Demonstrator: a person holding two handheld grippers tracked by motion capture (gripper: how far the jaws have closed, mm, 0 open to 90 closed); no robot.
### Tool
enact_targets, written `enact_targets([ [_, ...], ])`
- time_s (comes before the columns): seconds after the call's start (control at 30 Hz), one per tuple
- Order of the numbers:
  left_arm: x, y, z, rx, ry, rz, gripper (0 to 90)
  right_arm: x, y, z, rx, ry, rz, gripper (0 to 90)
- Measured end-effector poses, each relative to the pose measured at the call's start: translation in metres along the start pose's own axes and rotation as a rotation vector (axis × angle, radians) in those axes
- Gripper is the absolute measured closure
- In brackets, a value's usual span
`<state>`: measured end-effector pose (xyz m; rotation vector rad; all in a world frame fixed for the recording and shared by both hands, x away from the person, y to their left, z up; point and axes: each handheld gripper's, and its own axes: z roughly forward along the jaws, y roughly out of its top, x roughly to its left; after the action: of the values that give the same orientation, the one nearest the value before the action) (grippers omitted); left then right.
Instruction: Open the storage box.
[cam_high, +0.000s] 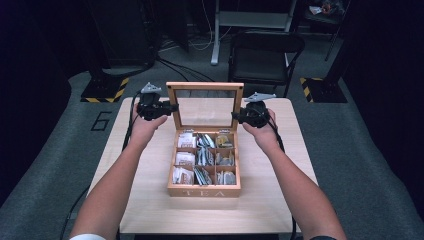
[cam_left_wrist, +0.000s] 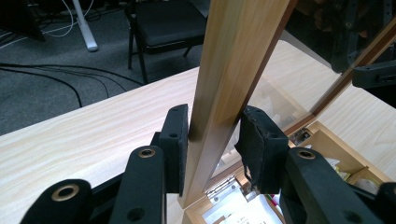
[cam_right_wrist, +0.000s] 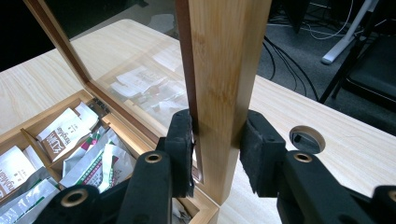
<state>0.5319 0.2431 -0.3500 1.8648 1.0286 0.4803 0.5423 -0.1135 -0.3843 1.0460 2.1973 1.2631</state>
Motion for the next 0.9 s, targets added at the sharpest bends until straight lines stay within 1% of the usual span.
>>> enact_targets([
  [0.03,0.000,0.000,0.000,0.001,0.000,-0.003,63.3,0.000,0.000,0.000,0.005,0.000,0.007,65.6],
  [0.13,0.001,0.000,0.001,-0.007,-0.002,-0.009,63.2,-0.001,0.002,0.000,0.012,0.002,0.009,65.6],
  [0.27,0.002,-0.002,0.001,-0.005,-0.007,-0.016,62.9,-0.003,0.004,0.001,0.028,0.011,0.014,65.6],
  [0.3,0.003,-0.002,0.001,0.002,-0.006,-0.016,62.9,-0.003,0.004,0.001,0.028,0.011,0.014,65.6],
  [0.33,0.003,-0.004,0.001,-0.002,0.002,-0.026,61.2,-0.004,0.005,0.002,0.027,0.010,0.012,65.7],
  [0.37,0.003,-0.004,0.001,-0.002,0.002,-0.026,60.7,-0.004,0.005,0.002,0.027,0.010,0.012,65.7],
  [0.43,0.005,-0.006,0.000,0.001,0.001,-0.032,60.7,-0.004,0.005,0.003,0.030,0.010,0.032,65.8],
  [0.47,0.005,-0.008,-0.001,-0.002,0.003,-0.034,60.7,-0.005,0.006,0.004,0.028,0.011,0.028,65.8],
  [0.5,0.007,-0.011,-0.002,0.008,0.004,-0.035,60.7,-0.006,0.006,0.005,0.033,0.012,0.037,65.9],
  [0.53,0.008,-0.012,-0.003,0.018,0.004,-0.038,60.7,-0.007,0.007,0.005,0.032,0.013,0.035,66.0],
  [0.57,0.008,-0.013,-0.004,0.030,0.002,-0.038,60.7,-0.007,0.007,0.006,0.030,0.011,0.039,66.1],
  [0.67,0.008,-0.013,-0.006,0.035,-0.001,-0.035,60.7,-0.008,0.008,0.007,0.033,0.016,0.051,66.2],
  [0.7,0.007,-0.014,-0.006,0.028,-0.002,-0.035,60.7,-0.009,0.008,0.007,0.036,0.017,0.053,66.2],
  [0.77,0.007,-0.013,-0.009,0.031,-0.001,-0.029,60.6,-0.010,0.010,0.008,0.047,0.018,0.060,66.2],
  [0.8,0.005,-0.013,-0.012,0.037,-0.001,-0.020,60.5,-0.012,0.011,0.009,0.053,0.019,0.057,66.1],
  [0.83,0.005,-0.012,-0.014,0.038,-0.004,-0.015,60.4,-0.012,0.012,0.010,0.057,0.019,0.065,66.2],
  [0.9,0.004,-0.012,-0.016,0.038,-0.007,-0.013,60.3,-0.012,0.012,0.010,0.061,0.018,0.070,66.1],
])
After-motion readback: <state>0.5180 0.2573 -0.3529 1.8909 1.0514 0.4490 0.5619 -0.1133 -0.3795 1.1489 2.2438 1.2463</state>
